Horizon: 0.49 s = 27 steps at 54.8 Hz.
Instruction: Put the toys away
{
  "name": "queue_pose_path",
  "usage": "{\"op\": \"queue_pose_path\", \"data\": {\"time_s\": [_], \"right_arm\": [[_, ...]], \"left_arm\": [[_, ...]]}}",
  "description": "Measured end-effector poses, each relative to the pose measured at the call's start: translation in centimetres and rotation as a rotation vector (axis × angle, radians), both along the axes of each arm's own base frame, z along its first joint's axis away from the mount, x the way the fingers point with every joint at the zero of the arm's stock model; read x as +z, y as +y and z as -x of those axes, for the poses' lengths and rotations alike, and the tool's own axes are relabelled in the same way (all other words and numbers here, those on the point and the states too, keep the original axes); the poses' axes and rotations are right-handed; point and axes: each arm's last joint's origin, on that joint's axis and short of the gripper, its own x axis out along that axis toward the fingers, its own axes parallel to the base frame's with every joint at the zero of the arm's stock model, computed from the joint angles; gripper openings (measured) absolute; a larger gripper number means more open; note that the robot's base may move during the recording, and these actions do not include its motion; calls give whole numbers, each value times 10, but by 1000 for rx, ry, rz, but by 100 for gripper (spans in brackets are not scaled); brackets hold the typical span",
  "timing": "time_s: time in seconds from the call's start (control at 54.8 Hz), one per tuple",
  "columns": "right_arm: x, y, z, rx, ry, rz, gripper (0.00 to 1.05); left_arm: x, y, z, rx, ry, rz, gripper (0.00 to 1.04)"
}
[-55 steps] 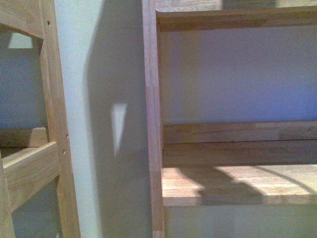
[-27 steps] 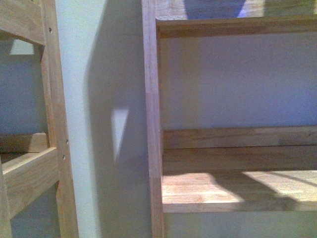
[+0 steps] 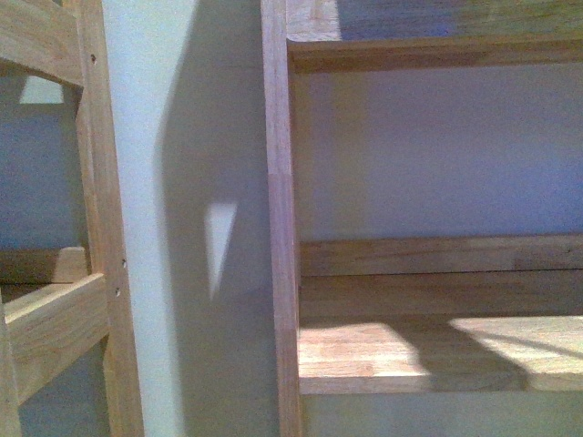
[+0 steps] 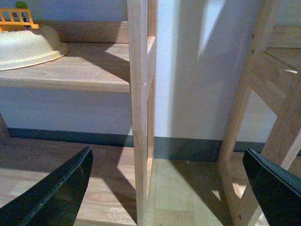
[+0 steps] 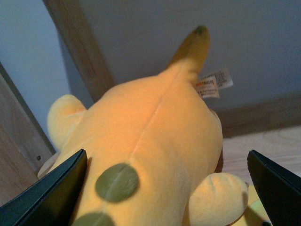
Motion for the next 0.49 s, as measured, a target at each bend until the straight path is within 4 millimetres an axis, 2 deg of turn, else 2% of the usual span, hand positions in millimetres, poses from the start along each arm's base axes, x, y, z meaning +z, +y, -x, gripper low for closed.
{"op": "queue_pose_path", "data": {"time_s": [0.146,0.219,0.493], "right_arm": [[2,11,20,-18,-103,125,104],[3,21,37,-10,-160,203,104],[-13,40,87,15,-257,247,104]], "left_arm": [[0,0,0,0,0,0,99],[0,0,0,0,0,0,99],[0,0,0,0,0,0,99]]}}
